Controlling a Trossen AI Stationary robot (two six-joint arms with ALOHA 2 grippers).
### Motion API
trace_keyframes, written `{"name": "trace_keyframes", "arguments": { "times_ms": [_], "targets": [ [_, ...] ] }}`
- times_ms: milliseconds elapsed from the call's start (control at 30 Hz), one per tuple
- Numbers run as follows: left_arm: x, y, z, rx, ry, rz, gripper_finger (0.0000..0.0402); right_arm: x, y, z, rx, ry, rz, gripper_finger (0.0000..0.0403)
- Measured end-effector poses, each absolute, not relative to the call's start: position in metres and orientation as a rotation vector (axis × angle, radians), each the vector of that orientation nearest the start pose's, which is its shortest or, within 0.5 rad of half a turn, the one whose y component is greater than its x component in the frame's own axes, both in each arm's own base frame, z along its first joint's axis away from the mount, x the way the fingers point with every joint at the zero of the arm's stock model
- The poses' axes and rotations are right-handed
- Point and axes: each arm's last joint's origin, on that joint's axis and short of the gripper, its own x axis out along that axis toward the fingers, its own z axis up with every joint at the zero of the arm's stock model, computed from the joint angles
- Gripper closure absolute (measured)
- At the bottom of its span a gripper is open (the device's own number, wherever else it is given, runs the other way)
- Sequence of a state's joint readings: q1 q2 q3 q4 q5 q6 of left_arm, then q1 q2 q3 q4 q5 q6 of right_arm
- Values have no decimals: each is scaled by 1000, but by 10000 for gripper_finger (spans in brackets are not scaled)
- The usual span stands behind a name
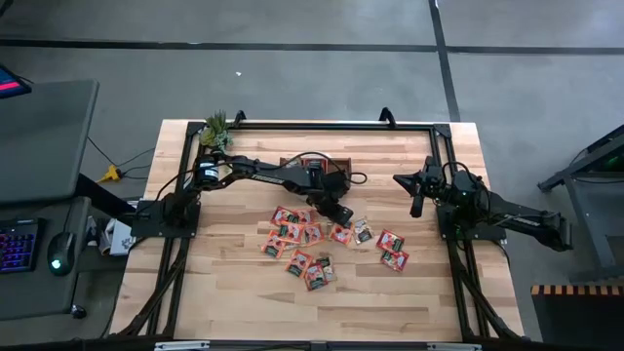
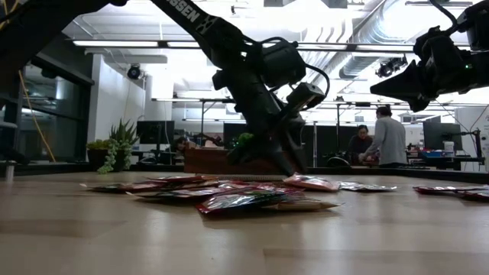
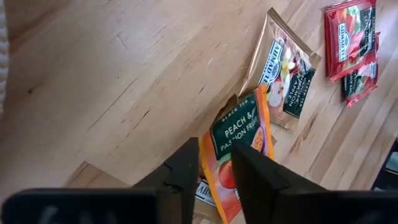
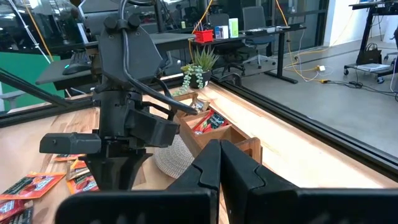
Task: Pick & Place Tea
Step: Put the orange tea bag in the right section of the wooden organizer
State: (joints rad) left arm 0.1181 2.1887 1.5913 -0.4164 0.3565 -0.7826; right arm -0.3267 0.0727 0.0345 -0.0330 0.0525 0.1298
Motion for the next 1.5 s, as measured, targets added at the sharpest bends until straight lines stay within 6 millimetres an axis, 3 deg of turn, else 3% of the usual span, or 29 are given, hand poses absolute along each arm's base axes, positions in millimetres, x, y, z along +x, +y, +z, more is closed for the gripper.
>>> {"name": "trace_keyframes", "arguments": {
  "times_ms": [233,567,933,1133,1367,1500],
  "targets": [
    [457,44,150,-913,1041,161,396,94,-34,166,138,46,-383,402],
    [457,44,154,-910,1029,156,401,94,-34,166,138,46,-383,402],
    [451,48,185,-876,963,139,401,94,-34,166,138,46,-384,402],
    [443,57,213,-811,890,168,401,94,-34,166,138,46,-384,402],
    [429,71,239,-678,822,318,401,94,-34,166,138,46,-384,402],
    [427,84,242,-567,777,414,401,94,-34,166,138,46,-384,402]
  ]
}}
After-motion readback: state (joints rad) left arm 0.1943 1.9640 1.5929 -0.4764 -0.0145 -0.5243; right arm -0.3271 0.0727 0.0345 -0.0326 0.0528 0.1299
